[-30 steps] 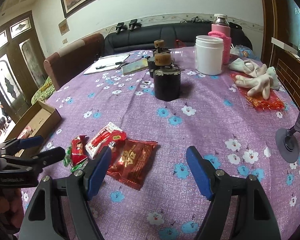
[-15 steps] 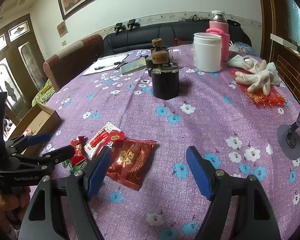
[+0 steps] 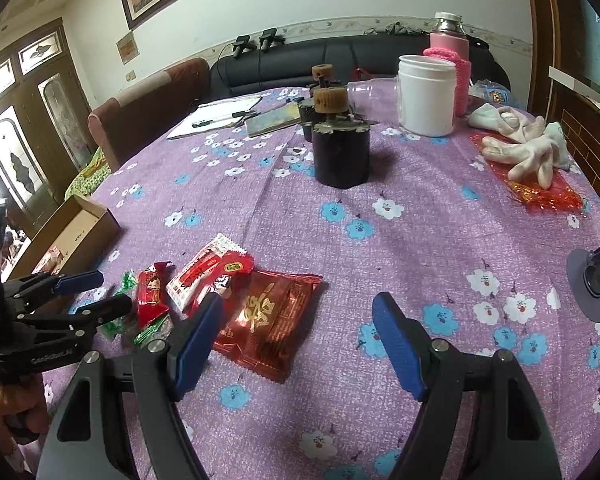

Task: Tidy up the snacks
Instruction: 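Grasp the red-gold packet with the right gripper while the left grasps the green-wrapped candy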

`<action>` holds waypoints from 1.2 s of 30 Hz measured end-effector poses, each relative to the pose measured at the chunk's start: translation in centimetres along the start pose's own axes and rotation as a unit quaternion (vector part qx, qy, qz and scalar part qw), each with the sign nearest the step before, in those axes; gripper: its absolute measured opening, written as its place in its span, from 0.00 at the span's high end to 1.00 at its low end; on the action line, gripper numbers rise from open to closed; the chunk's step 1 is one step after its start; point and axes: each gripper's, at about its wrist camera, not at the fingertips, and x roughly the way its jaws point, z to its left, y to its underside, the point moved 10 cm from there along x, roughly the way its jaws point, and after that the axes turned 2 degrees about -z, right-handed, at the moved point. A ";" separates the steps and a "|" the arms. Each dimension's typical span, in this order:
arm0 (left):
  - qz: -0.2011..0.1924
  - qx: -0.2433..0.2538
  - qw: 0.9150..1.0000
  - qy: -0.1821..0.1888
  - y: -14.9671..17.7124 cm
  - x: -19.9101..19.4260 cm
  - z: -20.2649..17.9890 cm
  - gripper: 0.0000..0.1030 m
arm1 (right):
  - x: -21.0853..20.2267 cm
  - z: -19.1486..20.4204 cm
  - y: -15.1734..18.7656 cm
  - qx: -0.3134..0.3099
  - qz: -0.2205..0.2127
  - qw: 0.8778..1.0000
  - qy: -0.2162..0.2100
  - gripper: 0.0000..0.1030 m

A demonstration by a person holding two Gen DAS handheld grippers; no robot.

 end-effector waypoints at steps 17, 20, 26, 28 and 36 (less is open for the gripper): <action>-0.003 0.009 0.999 0.034 -1.1 0.8 -1.6 0.37 | 3.9 0.3 1.2 -0.027 0.056 0.997 0.047 0.53; -0.004 0.008 0.999 0.042 -1.2 1.0 -2.0 0.37 | 4.1 0.1 1.2 -0.024 0.057 0.997 0.048 0.53; -0.006 -0.001 0.997 0.075 -1.1 1.0 -2.3 0.68 | 4.2 0.2 1.1 -0.029 0.055 0.996 0.058 0.62; -0.005 0.001 0.997 0.073 -1.0 1.0 -2.3 0.81 | 3.9 -0.1 1.0 -0.020 0.053 0.997 0.055 0.63; 0.003 0.000 0.997 0.078 0.0 0.8 -2.2 0.88 | 2.0 -0.6 0.5 0.009 0.029 0.999 0.037 0.63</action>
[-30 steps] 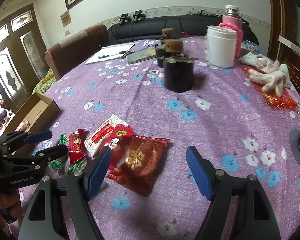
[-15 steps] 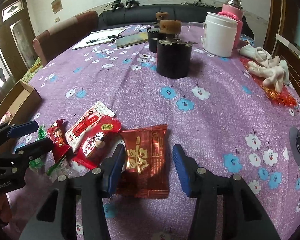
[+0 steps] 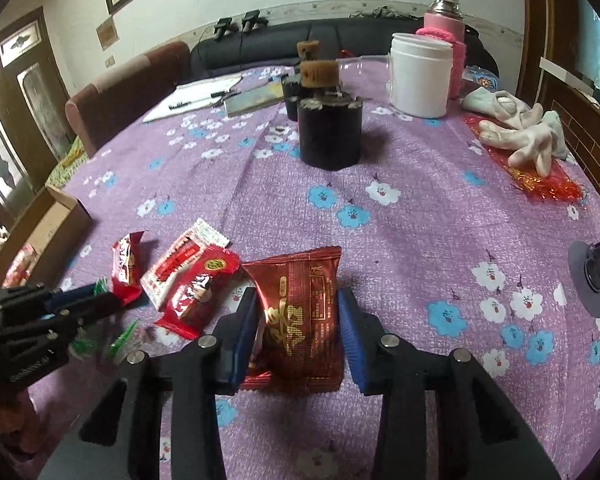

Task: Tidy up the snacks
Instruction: 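Grasp the red-gold packet with the right gripper while the left grasps the green-wrapped candy, then lift both held snacks and carry them over the cardboard tray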

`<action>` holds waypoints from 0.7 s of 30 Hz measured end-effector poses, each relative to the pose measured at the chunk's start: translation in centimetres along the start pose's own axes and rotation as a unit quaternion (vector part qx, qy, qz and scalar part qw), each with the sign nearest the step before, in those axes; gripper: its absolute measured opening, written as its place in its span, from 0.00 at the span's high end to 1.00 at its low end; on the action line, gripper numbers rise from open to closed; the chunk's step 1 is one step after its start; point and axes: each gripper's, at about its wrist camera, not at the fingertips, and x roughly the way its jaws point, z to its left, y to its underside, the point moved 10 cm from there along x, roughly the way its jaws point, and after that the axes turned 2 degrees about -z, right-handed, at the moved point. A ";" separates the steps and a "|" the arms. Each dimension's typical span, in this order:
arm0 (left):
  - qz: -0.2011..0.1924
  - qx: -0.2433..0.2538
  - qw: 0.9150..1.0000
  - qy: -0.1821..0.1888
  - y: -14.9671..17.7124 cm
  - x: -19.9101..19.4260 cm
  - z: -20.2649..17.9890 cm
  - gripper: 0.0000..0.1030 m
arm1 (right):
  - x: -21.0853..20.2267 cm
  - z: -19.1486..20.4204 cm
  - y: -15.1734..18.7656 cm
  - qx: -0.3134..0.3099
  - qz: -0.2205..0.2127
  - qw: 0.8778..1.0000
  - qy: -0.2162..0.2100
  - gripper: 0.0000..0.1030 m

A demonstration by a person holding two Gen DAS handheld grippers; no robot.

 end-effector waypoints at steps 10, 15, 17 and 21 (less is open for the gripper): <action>-0.030 -0.009 0.999 0.001 0.3 -3.3 0.7 0.92 | -2.9 0.2 0.0 0.025 -0.028 0.999 -0.023 0.63; -0.039 -0.021 0.999 0.001 0.7 -4.4 1.4 0.92 | -3.8 0.6 0.5 0.028 -0.034 0.999 -0.028 0.64; -0.036 -0.024 0.999 0.005 1.1 -4.4 1.5 0.95 | -4.0 0.7 0.7 0.030 -0.034 0.999 -0.030 0.64; -0.032 -0.024 0.999 0.011 1.9 -4.2 1.1 0.96 | -4.4 1.2 1.1 0.031 -0.034 0.998 -0.037 0.64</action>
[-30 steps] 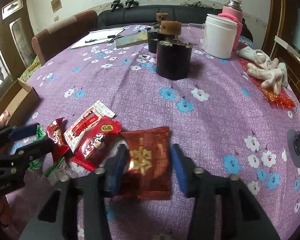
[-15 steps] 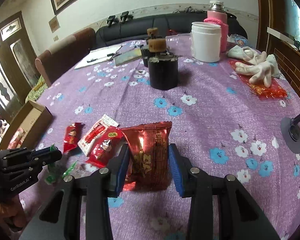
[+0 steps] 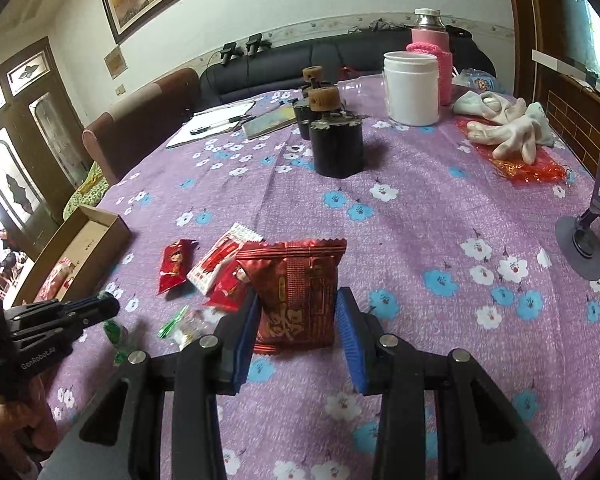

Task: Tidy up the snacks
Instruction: 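Lift both held snacks and carry them over the cardboard tray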

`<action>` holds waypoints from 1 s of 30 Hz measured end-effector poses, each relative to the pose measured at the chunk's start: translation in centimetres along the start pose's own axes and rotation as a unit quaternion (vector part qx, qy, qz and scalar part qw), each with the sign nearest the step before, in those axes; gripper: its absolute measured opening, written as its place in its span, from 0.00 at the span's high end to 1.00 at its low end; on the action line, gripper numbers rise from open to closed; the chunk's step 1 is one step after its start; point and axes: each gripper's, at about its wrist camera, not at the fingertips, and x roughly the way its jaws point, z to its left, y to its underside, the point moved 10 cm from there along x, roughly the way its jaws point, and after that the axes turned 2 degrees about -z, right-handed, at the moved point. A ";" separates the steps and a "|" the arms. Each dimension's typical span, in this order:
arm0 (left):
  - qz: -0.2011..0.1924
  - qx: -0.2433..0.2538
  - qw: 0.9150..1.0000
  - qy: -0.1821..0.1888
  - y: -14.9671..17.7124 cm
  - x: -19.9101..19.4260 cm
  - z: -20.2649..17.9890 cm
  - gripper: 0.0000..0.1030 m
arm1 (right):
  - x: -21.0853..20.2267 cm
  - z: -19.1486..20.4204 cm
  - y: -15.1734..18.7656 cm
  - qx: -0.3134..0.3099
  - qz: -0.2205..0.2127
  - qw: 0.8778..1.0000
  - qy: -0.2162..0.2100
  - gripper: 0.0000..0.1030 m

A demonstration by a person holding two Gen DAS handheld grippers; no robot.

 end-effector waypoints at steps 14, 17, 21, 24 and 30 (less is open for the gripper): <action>-0.028 0.008 1.000 0.004 0.4 -2.8 -0.5 0.98 | -1.5 1.5 0.3 -0.005 -0.010 1.000 -0.014 0.64; -0.035 0.003 0.999 0.001 0.1 -3.9 -0.2 0.98 | -1.9 2.0 0.1 -0.009 -0.014 1.000 -0.018 0.64; -0.047 -0.004 0.999 -0.005 -0.3 -5.4 0.7 0.98 | -2.5 3.2 -0.2 -0.016 -0.018 0.999 -0.025 0.64; -0.058 -0.012 0.998 -0.010 -0.5 -6.6 1.5 0.98 | -2.8 4.3 -0.3 -0.024 -0.019 0.999 -0.033 0.65; -0.074 -0.034 0.996 -0.030 -0.7 -8.9 4.2 0.98 | -3.2 7.3 -0.7 -0.039 -0.024 0.997 -0.055 0.65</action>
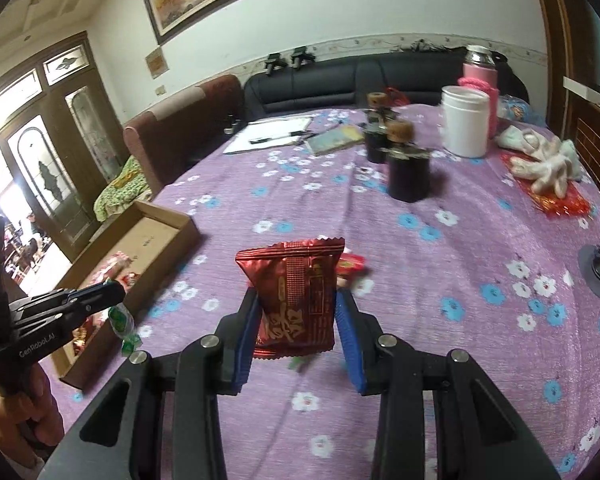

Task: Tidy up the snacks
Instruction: 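Lift both held snacks and carry them over the cardboard tray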

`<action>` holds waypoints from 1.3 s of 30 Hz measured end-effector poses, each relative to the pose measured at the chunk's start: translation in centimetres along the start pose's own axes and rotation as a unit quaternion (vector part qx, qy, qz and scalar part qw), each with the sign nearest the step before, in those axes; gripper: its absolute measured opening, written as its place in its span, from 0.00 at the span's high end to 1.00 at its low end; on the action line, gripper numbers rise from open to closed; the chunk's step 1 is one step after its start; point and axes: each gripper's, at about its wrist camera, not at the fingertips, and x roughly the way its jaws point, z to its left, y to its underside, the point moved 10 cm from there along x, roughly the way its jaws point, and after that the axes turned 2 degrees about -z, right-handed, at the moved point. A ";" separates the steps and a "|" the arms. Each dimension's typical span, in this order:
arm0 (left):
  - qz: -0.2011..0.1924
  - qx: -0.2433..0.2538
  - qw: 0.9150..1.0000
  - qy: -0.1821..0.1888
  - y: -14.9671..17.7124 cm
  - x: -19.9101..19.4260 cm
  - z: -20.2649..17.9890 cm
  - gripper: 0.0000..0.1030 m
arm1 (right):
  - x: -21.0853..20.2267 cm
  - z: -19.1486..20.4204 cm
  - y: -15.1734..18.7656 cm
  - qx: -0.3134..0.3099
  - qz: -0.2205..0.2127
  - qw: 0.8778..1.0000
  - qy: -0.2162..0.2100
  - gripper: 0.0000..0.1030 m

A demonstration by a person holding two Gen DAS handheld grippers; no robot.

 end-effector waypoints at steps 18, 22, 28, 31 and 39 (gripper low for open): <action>-0.045 -0.033 0.993 -0.100 -0.9 -6.6 8.7 0.98 | 1.6 12.7 -0.5 -0.071 0.015 0.994 -0.083 0.64; -0.052 -0.035 0.989 -0.137 -0.8 -7.7 11.2 0.97 | 2.4 16.0 -0.4 -0.088 0.021 0.990 -0.104 0.64; -0.049 -0.037 0.983 -0.172 -0.5 -8.1 14.4 0.97 | 4.4 21.0 -0.2 -0.121 0.033 0.984 -0.128 0.64; -0.047 -0.036 0.980 -0.190 -0.3 -8.0 16.1 0.97 | 5.7 22.8 -0.3 -0.130 0.037 0.982 -0.133 0.64; -0.033 -0.044 0.975 -0.216 -0.7 -6.1 20.1 0.97 | 10.5 24.3 -1.3 -0.133 0.052 0.983 -0.118 0.64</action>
